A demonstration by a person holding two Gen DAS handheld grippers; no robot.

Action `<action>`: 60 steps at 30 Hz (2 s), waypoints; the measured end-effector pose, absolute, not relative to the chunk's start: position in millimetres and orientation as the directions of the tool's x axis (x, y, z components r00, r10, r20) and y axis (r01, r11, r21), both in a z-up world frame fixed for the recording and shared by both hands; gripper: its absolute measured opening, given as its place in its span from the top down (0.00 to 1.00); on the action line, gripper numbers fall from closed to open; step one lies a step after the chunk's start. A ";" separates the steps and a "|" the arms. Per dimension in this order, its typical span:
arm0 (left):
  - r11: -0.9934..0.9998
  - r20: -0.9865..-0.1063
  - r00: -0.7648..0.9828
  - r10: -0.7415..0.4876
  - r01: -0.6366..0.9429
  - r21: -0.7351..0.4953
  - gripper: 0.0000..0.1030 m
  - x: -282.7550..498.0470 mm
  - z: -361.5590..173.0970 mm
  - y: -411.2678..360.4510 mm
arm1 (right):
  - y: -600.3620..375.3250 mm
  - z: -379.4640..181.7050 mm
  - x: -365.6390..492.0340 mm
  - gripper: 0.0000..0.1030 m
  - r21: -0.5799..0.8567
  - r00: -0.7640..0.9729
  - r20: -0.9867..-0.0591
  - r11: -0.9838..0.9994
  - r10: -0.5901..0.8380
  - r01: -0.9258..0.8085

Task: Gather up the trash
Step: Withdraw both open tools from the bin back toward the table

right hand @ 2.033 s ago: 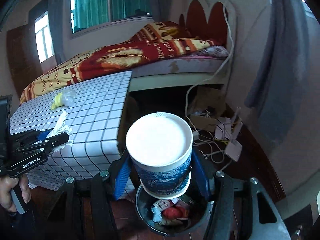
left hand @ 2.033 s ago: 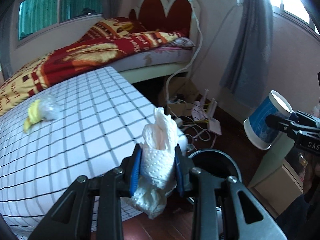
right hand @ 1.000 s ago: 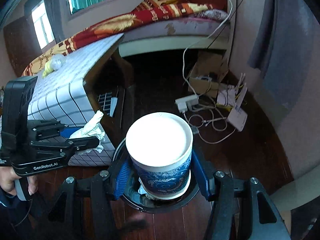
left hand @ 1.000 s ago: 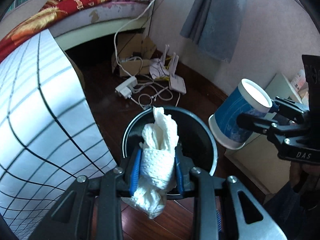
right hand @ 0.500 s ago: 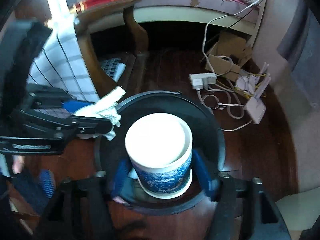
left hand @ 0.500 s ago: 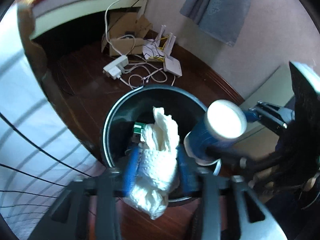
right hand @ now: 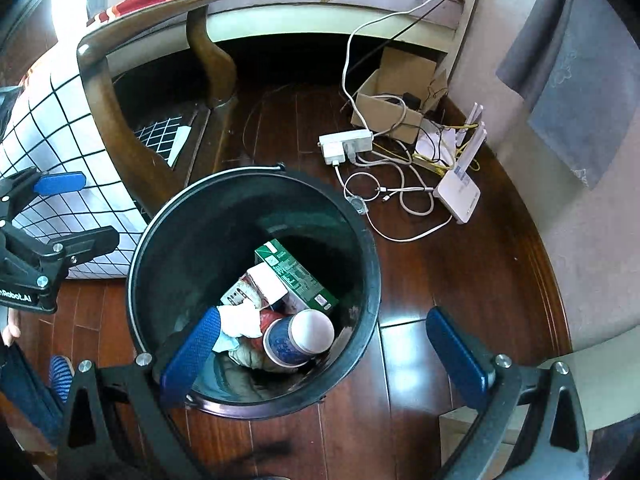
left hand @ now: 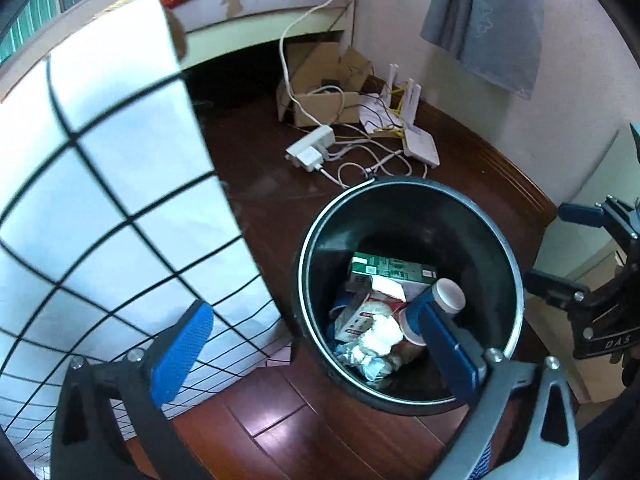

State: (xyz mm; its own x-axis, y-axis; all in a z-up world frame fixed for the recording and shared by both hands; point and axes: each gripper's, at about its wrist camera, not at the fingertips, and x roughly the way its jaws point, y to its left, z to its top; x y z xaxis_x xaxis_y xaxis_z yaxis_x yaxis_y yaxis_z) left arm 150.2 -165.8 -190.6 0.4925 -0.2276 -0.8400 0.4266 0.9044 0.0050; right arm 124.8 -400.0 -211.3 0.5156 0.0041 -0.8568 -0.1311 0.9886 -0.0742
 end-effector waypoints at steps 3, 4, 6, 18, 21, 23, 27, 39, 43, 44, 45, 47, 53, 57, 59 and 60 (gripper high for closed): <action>0.910 -0.833 0.507 -0.222 0.414 0.009 0.00 147.9 -186.0 -162.4 | -396.6 -204.0 123.5 0.00 -0.069 0.531 -0.847 0.989 0.010 -0.127; 0.913 -0.830 0.512 -0.221 0.409 0.010 0.00 147.3 -183.5 -160.9 | -395.2 -201.2 123.6 0.00 -0.061 0.535 -0.845 0.990 0.016 -0.125; 0.918 -0.826 0.518 -0.220 0.397 0.004 0.00 145.3 -178.2 -157.4 | -391.5 -194.2 122.4 0.00 -0.054 0.546 -0.837 0.991 0.021 -0.122; 0.946 -0.780 0.591 -0.205 0.325 -0.002 0.00 126.8 -137.0 -134.8 | -360.4 -144.4 105.6 0.00 -0.045 0.628 -0.777 0.990 0.051 -0.136; 0.950 -0.774 0.603 -0.192 0.312 0.008 0.00 123.0 -129.4 -129.0 | -354.8 -134.3 100.6 0.00 -0.045 0.641 -0.766 0.989 0.055 -0.138; 0.954 -0.771 0.612 -0.174 0.298 0.022 0.00 119.6 -123.6 -126.1 | -351.2 -125.9 96.9 0.00 -0.043 0.650 -0.758 0.989 0.058 -0.138; 0.960 -0.750 0.638 -0.171 0.278 0.018 0.00 114.2 -106.7 -117.3 | -343.3 -111.3 91.5 0.00 -0.040 0.667 -0.742 0.989 0.064 -0.140; 0.980 -0.710 0.693 -0.126 0.199 0.021 0.00 112.9 -74.5 -76.1 | -300.7 -68.9 96.4 0.00 -0.051 0.713 -0.691 0.976 0.120 -0.214; 0.988 -0.701 0.706 -0.097 0.155 0.019 0.00 114.3 -66.7 -50.0 | -276.1 -57.5 101.4 0.00 -0.059 0.726 -0.669 0.963 0.158 -0.264; 0.990 -0.698 0.710 -0.090 0.143 0.017 0.00 114.2 -64.1 -42.7 | -269.1 -55.1 102.5 0.00 -0.060 0.728 -0.665 0.959 0.168 -0.275; 0.991 -0.696 0.713 -0.080 0.131 0.020 0.00 113.7 -62.1 -37.0 | -262.1 -53.3 104.3 0.00 -0.056 0.726 -0.663 0.955 0.182 -0.291; 0.994 -0.693 0.720 -0.037 0.094 0.045 0.00 114.0 -58.5 -22.7 | -248.6 -49.4 108.7 0.00 -0.050 0.719 -0.663 0.946 0.209 -0.321; 0.999 -0.678 0.735 0.008 0.025 0.038 0.00 110.9 -48.3 19.8 | -215.1 -33.1 124.4 0.00 -0.029 0.721 -0.650 0.940 0.241 -0.341; 0.999 -0.668 0.743 0.038 -0.023 0.031 0.00 113.0 -41.2 50.0 | -192.2 -26.1 136.0 0.00 -0.012 0.708 -0.648 0.926 0.279 -0.377; 0.999 -0.660 0.750 0.052 -0.047 0.025 0.00 116.0 -37.1 64.4 | -176.1 -23.7 142.5 0.00 -0.013 0.697 -0.650 0.913 0.303 -0.409; 0.998 -0.655 0.753 0.061 -0.061 0.023 0.00 117.4 -35.5 71.0 | -168.7 -22.4 145.7 0.00 -0.018 0.696 -0.648 0.907 0.310 -0.421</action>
State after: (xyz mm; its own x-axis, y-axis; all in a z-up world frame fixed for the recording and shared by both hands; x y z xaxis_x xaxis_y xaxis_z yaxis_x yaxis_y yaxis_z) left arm 117.4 71.0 -35.5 0.7529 0.0609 -0.6553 -0.0608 0.9979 0.0229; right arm 145.7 -168.7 -22.4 0.6956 0.3096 -0.6483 -0.4205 0.9071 -0.0179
